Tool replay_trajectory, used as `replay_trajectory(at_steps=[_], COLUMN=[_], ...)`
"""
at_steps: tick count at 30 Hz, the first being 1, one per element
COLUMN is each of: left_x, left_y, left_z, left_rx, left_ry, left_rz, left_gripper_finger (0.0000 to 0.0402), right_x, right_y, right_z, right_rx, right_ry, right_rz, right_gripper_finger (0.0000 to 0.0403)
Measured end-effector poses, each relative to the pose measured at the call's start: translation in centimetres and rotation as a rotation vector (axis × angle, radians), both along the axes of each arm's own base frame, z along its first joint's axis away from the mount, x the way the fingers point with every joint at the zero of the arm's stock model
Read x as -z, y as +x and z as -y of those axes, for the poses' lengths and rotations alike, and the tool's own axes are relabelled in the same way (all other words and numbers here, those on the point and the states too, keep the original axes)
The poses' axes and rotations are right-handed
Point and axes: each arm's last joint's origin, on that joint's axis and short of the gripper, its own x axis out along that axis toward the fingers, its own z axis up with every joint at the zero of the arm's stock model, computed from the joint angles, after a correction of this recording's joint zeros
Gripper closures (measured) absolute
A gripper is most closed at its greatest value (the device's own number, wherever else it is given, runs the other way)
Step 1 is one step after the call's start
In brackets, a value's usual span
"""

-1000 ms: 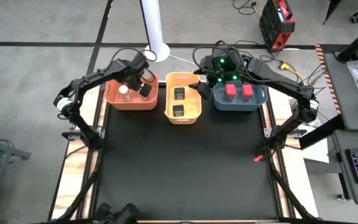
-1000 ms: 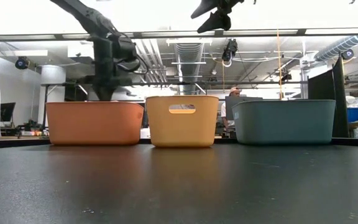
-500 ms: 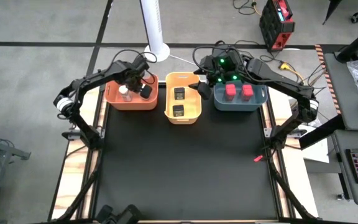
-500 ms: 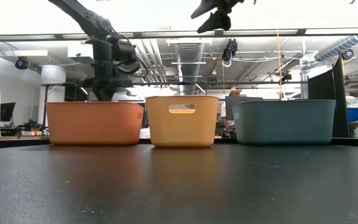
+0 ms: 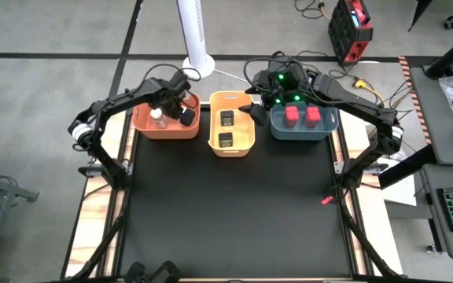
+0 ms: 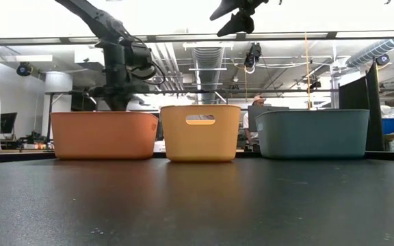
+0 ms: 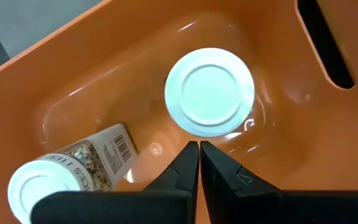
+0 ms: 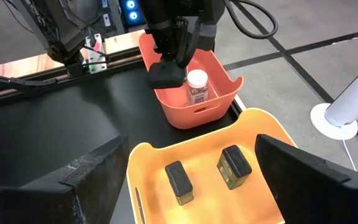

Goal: Sort spices by type
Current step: Return to Home Position

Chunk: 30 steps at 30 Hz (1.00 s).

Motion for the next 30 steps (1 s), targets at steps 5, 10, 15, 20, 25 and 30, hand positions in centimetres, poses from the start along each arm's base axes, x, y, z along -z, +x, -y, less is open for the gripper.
replay_trajectory(at_steps=[5, 10, 15, 20, 25, 30], left_x=[-0.4, -2.3, -6.2, -10.9, -14.9, -17.2], left_y=[-0.4, -1.3, -1.7, -1.9, -3.3, -4.8], left_z=[0.4, 2.0, 5.1, 9.5, 12.7, 14.3], left_rx=[-0.004, -0.017, 0.195, 0.69, 0.801, 0.588], left_ry=[-0.007, -0.005, -0.01, -0.059, 0.173, 0.307], left_rz=[-0.013, 0.003, 0.233, 0.708, 0.887, 0.976], left_gripper_finger=[0.0402, 0.0402, 0.0401, 0.0401, 0.0401, 0.0401], right_x=[0.0, 0.0, -0.4, -1.7, -3.5, -5.3], right_y=[0.0, 0.0, 0.3, 0.6, -0.9, -2.7], right_z=[0.0, 0.0, -0.4, -0.7, -1.4, -2.5], right_rx=[0.0, -0.001, -0.182, -0.34, -0.356, -0.358], right_ry=[0.001, 0.0, -0.003, -0.056, -0.129, -0.169], right_rz=[0.0, 0.0, 0.069, 0.206, 0.258, 0.333], right_gripper_finger=[0.0061, 0.0067, 0.0076, 0.0085, 0.0097, 0.0107])
